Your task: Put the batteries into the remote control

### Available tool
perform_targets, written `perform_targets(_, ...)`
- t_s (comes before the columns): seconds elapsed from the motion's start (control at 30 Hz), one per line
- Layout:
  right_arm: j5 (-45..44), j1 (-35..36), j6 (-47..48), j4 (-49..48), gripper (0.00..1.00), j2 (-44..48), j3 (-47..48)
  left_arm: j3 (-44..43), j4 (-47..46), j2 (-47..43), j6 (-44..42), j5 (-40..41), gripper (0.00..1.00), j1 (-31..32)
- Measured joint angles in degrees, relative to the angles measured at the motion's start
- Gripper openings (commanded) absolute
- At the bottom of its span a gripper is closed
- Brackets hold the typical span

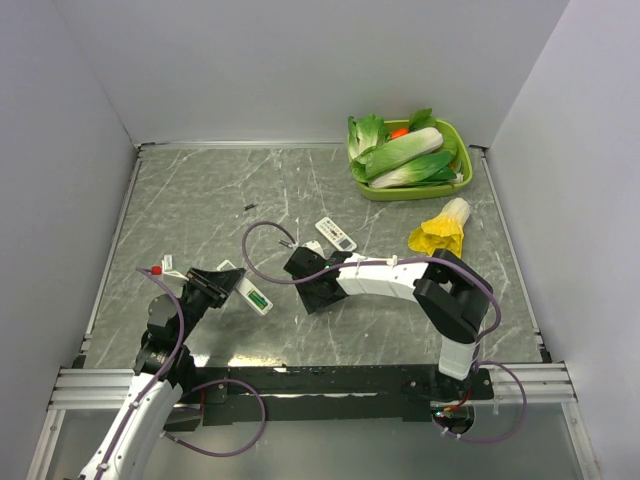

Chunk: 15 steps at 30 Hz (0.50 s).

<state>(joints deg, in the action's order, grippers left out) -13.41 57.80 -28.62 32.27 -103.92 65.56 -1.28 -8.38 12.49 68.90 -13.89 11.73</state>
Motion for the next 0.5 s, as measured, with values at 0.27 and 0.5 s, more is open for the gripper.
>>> perform_targets(0.27, 2.58, -0.31, 1.03, -0.79, 0.59, 0.28, -0.39, 0.00, 0.02, -0.02, 0.70, -0.04, 0.02, 0.00)
perform_targets(0.5, 3.19, 0.17, 0.63, -0.28, 0.55, -0.11, 0.13, 0.00, -0.20, 0.00, 0.81, -0.28, 0.02, 0.00)
